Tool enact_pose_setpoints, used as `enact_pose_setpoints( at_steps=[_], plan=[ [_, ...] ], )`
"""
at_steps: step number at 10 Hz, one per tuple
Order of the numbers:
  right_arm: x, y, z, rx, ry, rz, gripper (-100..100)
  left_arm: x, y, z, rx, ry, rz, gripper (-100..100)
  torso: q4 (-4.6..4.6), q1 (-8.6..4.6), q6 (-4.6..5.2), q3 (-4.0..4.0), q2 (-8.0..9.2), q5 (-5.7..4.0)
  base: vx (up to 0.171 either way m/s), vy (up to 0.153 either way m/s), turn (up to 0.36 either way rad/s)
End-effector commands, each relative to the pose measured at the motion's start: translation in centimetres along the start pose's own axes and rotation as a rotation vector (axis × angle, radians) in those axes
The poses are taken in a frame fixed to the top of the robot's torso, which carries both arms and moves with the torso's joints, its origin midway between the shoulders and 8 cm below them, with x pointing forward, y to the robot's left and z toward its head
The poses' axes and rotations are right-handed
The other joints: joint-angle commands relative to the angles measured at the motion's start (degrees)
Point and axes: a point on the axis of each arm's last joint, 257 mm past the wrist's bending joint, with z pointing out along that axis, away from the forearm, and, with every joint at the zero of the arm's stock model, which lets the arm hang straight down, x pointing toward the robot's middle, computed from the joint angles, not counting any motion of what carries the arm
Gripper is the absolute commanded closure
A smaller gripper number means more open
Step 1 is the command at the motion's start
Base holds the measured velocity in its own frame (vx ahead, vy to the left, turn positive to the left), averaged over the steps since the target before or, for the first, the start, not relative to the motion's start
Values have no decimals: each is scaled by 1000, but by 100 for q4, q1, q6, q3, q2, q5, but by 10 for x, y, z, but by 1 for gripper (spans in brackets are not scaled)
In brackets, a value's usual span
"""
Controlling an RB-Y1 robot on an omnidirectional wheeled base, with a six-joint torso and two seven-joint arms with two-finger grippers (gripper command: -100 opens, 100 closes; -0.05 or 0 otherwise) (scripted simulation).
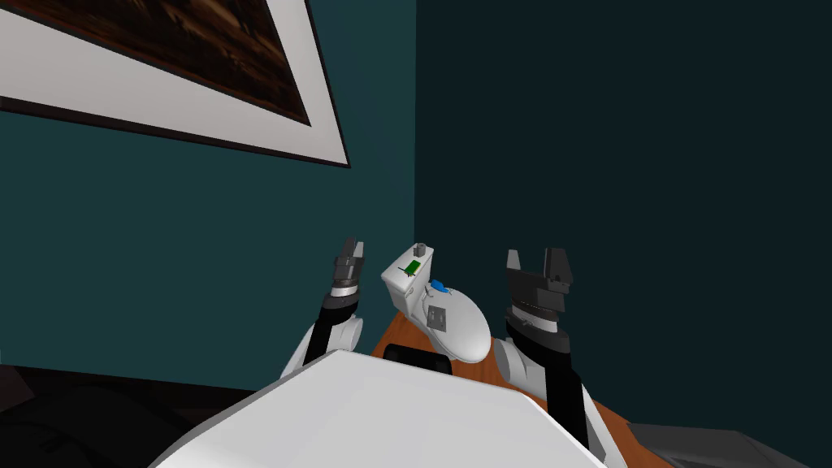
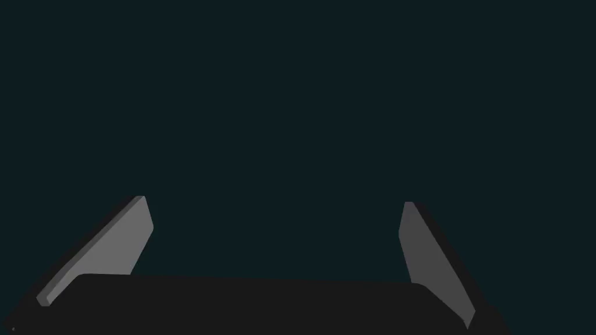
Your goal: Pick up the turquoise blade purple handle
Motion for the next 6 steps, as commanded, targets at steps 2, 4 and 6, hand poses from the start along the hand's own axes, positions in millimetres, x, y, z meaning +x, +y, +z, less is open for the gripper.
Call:
enact_pose_setpoints(
  at_steps=[2,4,6],
  plan=[
    [0,0,0,0,0,0,0,12,8,0,-12,76,7,-100,0,1,0,0,1,0,-4,-3,-7],
    [0,0,0,0,0,0,0,19,13,0,-21,117,10,-100,1,0,0,1,2,0,-7,-4,-6],
    [0,0,0,0,0,0,0,29,26,1,-53,168,5,-100,0,-1,1,1,2,0,-14,-9,-19]
  ],
)
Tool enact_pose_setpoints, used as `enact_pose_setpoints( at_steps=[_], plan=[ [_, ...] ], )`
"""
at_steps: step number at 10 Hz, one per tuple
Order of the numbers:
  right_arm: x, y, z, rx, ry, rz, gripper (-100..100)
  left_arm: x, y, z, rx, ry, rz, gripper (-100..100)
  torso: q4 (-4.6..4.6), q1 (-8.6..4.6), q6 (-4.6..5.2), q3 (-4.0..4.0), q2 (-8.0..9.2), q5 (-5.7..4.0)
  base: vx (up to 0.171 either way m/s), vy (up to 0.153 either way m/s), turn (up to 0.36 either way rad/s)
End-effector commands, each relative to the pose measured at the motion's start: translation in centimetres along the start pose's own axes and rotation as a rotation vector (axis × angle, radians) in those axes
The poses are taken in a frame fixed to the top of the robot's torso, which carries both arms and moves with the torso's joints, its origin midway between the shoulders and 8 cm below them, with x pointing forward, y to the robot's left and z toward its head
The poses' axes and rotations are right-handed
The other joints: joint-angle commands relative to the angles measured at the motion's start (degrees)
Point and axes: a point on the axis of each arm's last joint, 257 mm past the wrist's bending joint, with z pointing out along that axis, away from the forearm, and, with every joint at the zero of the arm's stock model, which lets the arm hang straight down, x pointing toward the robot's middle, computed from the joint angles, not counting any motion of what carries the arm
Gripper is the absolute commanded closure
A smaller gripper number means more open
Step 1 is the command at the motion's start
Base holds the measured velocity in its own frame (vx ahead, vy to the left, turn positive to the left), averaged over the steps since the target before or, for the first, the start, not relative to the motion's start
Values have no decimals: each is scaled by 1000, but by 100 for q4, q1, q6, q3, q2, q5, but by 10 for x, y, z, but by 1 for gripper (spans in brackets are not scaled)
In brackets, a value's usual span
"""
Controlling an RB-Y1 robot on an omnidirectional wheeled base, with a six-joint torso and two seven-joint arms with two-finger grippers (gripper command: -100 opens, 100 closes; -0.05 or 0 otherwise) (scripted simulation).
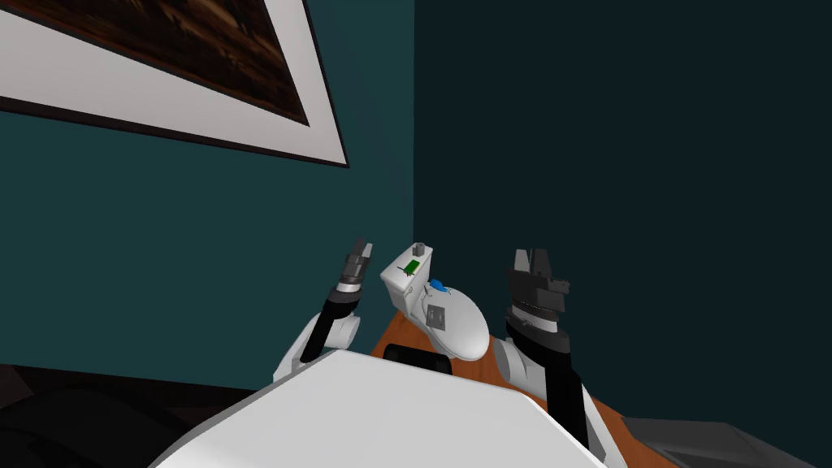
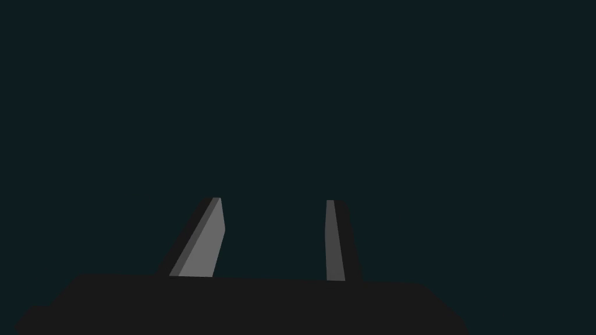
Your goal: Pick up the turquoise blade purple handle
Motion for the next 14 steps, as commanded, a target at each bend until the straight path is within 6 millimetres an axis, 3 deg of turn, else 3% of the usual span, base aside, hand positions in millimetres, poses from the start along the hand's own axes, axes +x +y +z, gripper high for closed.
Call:
enact_pose_setpoints(
  at_steps=[1,14],
  plan=[
    [0,0,0,0,0,0,0,8,13,1,-35,36,-10,-100,0,0,0,0,0,0,-21,-14,-24],
    [0,0,0,0,0,0,0,54,101,23,-296,135,-142,-100,0,0,-2,1,1,0,-22,-12,-22]
  ],
)
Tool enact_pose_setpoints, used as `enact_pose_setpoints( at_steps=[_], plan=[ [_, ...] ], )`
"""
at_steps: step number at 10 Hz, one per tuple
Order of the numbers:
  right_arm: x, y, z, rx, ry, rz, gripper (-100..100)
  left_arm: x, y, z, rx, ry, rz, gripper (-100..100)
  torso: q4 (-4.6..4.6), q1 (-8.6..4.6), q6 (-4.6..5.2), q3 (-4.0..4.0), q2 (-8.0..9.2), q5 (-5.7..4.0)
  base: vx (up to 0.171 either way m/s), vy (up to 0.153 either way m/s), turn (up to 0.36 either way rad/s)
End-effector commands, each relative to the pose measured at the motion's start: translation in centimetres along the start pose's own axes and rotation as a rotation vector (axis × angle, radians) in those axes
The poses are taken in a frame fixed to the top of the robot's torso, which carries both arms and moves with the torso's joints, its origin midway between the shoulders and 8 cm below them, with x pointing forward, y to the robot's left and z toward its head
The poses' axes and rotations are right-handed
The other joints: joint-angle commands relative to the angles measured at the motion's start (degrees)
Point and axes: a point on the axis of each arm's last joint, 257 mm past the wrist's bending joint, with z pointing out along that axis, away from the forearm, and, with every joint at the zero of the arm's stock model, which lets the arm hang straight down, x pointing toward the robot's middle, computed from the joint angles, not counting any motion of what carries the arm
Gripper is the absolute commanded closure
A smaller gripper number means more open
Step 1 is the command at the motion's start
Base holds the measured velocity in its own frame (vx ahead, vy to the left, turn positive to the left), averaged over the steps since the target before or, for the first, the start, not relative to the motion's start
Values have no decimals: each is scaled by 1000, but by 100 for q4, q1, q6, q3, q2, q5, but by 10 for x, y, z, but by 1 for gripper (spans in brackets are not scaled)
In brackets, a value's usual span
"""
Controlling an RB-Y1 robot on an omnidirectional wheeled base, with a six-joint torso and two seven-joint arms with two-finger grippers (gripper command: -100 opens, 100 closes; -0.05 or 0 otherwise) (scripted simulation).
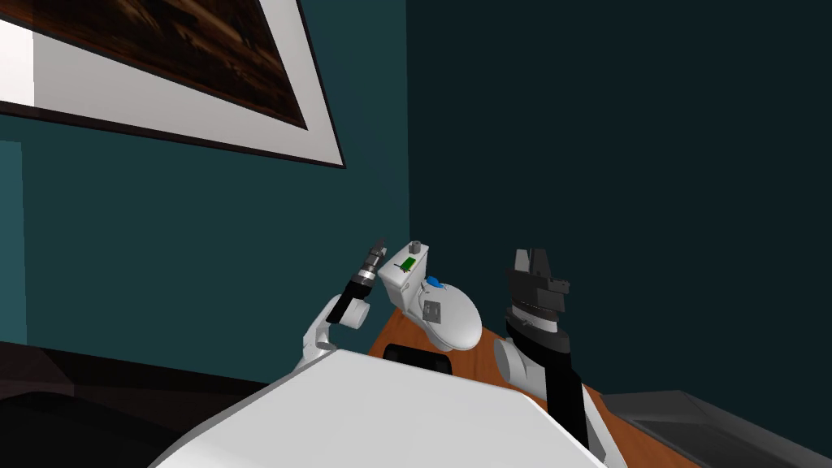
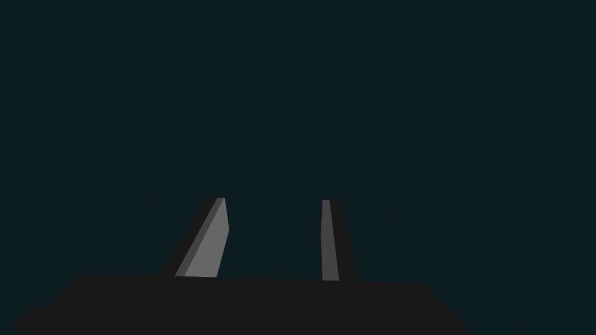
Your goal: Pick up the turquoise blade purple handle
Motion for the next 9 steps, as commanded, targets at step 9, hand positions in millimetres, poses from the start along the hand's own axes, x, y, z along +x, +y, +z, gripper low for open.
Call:
enact_pose_setpoints(
  at_steps=[9],
  plan=[
    [0,0,0,0,0,0,0,35,60,26,-211,51,-127,-100,-1,7,-2,-2,-4,1,-11,6,-33]
  ],
)
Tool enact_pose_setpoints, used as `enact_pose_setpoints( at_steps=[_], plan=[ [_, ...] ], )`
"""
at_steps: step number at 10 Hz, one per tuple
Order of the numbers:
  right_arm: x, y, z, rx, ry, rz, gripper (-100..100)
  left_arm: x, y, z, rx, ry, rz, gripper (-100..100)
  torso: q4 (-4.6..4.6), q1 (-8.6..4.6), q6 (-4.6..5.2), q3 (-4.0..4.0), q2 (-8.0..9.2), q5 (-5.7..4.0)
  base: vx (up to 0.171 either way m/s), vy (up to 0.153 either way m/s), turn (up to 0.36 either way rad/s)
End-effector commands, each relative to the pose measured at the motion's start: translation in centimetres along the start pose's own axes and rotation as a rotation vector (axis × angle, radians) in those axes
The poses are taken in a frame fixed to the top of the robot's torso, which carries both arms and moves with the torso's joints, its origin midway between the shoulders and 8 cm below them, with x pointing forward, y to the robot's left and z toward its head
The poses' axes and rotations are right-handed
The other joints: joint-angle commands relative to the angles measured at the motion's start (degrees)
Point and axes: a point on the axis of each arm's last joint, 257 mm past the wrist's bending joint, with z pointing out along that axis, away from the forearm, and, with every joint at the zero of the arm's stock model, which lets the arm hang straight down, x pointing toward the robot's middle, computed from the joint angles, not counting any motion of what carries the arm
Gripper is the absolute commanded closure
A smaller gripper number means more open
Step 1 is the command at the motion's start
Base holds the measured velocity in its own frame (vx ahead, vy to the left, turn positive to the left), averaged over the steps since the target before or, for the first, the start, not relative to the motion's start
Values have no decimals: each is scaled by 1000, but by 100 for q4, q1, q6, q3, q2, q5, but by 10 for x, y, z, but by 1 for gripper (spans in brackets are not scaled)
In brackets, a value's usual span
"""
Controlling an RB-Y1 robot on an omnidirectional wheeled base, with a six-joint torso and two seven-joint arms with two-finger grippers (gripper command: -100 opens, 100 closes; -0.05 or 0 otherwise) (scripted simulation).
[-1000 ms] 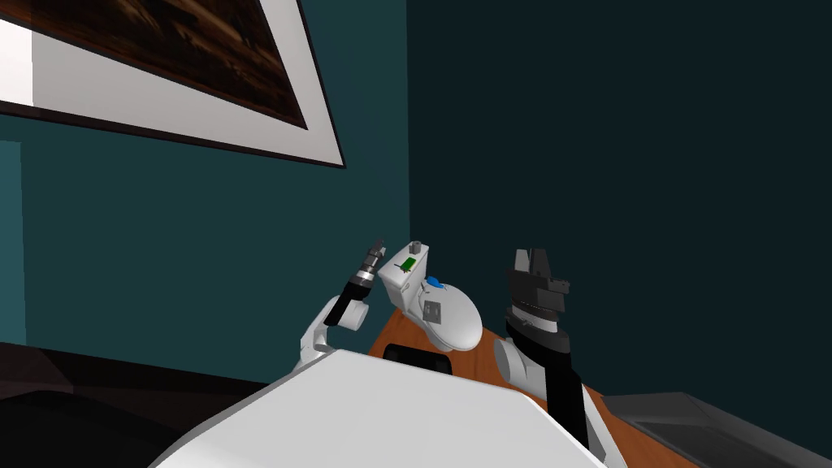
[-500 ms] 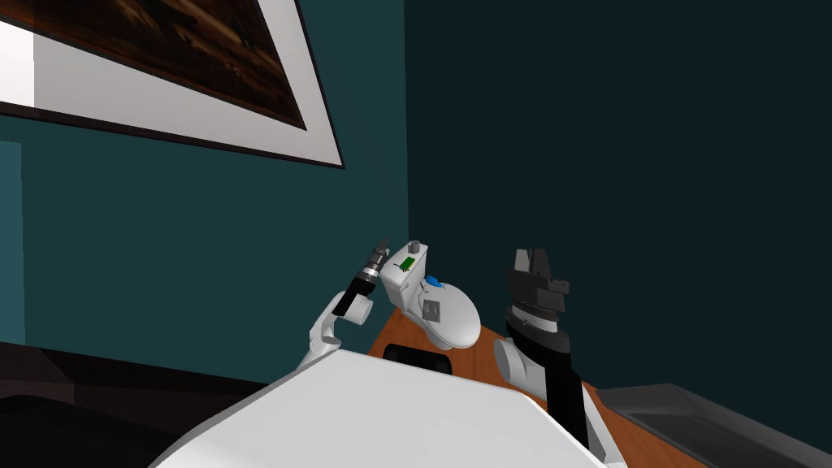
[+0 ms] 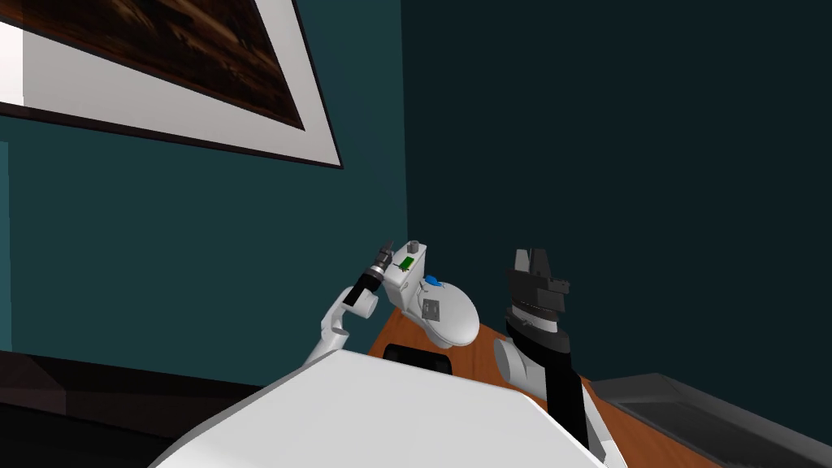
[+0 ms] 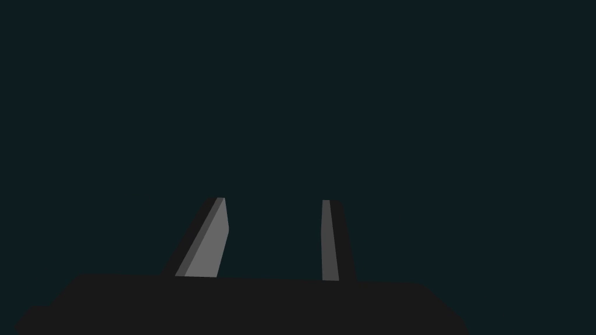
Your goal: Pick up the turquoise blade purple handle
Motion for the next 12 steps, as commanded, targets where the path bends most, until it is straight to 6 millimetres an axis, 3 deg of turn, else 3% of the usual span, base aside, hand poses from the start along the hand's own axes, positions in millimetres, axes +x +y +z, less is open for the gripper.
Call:
enact_pose_setpoints(
  at_steps=[1,7,12],
  plan=[
    [0,0,0,0,0,0,0,4,7,2,-33,6,-13,-100,0,0,0,0,0,0,-4,18,-21],
    [0,0,0,0,0,0,0,32,51,20,-194,49,-94,-100,0,6,-1,0,0,1,-6,34,-48],
    [0,0,0,0,0,0,0,47,82,22,-313,68,-129,-100,-1,13,-1,-2,-3,3,-1,50,-44]
  ],
)
